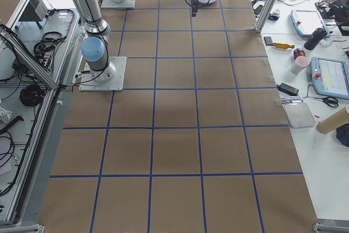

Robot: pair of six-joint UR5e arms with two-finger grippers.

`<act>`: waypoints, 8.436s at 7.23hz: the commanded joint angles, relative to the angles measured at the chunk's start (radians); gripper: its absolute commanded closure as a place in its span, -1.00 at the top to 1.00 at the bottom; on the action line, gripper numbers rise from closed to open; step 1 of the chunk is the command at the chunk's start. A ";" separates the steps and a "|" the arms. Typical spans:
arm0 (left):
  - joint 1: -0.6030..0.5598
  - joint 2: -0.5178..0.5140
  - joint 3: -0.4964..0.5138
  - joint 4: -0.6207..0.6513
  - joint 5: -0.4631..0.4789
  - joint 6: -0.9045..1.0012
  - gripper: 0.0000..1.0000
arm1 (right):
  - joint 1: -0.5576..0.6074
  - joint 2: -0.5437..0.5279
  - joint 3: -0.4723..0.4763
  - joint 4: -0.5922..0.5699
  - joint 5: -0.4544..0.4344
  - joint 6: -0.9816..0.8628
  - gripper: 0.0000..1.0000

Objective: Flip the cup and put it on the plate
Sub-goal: 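Move the left gripper down toward the mint-green cup lying on its side, then close the left gripper on the mint-green cup's rim, then lift the cup with the left gripper and carry it toward the white plate, then rotate the cup upright and lower it onto the white plate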

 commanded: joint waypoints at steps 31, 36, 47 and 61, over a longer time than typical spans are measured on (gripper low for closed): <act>0.727 -0.487 -0.059 -0.316 -0.332 0.789 -1.00 | 0.000 0.000 0.000 0.000 0.000 0.000 1.00; 0.528 -0.343 0.062 -0.319 -0.317 0.636 -1.00 | 0.000 0.000 0.000 0.000 0.000 0.001 1.00; -0.127 -0.399 0.042 0.283 -0.084 0.218 -1.00 | 0.000 0.000 0.000 0.000 0.000 0.000 1.00; -0.267 -0.534 0.038 0.363 0.148 0.181 -1.00 | 0.000 0.000 0.000 0.000 0.000 0.000 1.00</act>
